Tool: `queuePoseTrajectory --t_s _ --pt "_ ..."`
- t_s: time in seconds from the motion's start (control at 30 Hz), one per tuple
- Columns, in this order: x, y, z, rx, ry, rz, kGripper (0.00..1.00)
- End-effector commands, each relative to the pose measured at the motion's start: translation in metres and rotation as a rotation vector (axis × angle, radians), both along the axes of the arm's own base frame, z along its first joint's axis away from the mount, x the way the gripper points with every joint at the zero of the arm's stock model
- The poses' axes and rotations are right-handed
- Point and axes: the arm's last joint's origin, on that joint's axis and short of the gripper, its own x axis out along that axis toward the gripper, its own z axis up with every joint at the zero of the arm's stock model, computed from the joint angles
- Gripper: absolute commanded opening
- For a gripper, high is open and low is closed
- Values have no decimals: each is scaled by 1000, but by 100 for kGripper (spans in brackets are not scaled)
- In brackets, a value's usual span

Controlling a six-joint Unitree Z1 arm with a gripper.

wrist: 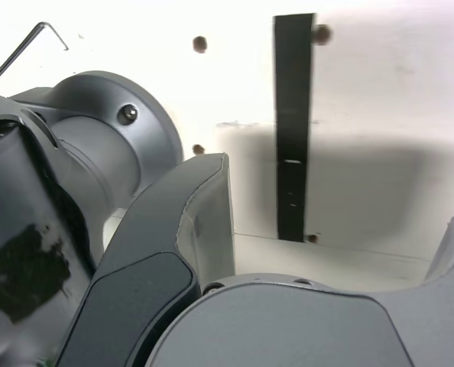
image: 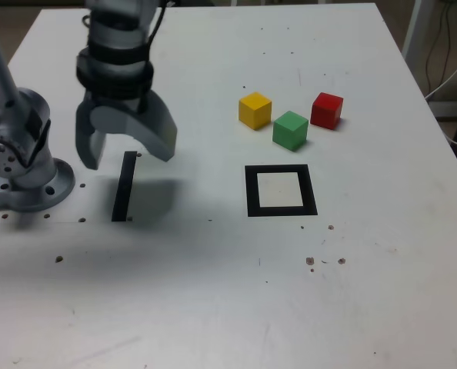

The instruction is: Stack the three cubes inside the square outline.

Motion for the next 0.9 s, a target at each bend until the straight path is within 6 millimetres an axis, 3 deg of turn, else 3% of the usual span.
queuePoseTrajectory --t_s 0.0,0.43,0.87 --pt "8 0 4 3 2 -10 99" --pt "66 5 41 10 -31 -45 99" --pt "129 33 61 6 -33 -60 99"
